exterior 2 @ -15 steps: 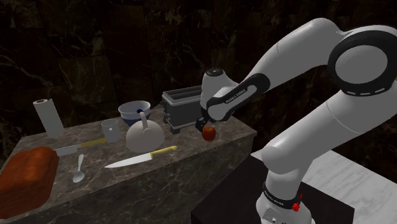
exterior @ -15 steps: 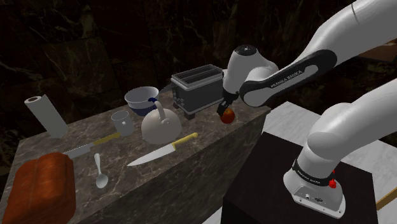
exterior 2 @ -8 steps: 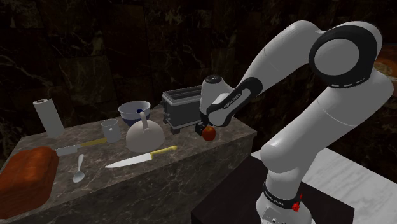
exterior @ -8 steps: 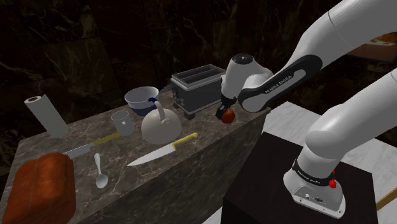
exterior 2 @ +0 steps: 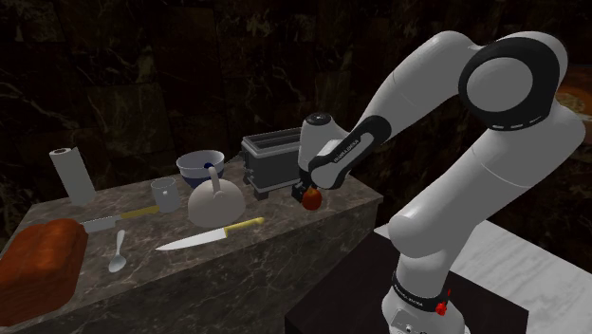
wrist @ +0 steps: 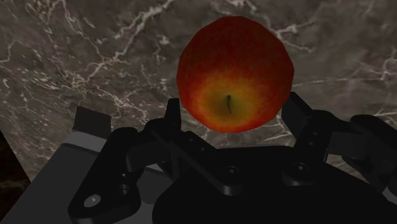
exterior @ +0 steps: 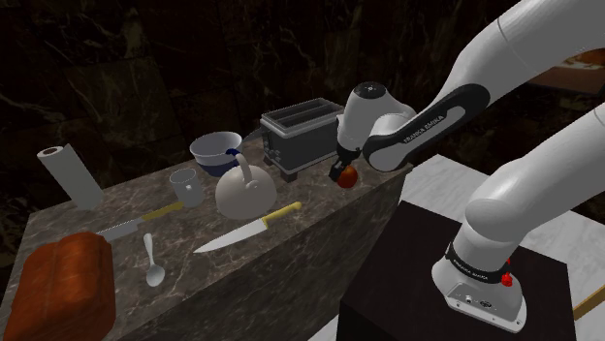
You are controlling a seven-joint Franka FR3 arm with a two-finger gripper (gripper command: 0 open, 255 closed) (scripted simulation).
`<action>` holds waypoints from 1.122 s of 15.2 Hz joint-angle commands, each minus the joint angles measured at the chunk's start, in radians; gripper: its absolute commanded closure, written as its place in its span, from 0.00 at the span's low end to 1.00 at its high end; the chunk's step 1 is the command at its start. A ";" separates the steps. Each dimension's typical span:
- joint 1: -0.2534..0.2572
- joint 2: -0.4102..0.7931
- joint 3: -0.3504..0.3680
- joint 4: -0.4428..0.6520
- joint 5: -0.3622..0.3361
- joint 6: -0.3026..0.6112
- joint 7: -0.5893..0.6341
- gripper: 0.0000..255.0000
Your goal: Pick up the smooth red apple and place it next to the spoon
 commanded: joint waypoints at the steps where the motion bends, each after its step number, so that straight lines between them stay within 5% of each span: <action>1: 0.000 0.000 0.000 -0.001 0.000 -0.001 0.000 1.00; 8: 0.000 0.000 0.000 -0.001 0.000 0.000 0.000 1.00; 17: 0.057 -0.104 -0.045 0.052 0.067 -0.156 -0.071 1.00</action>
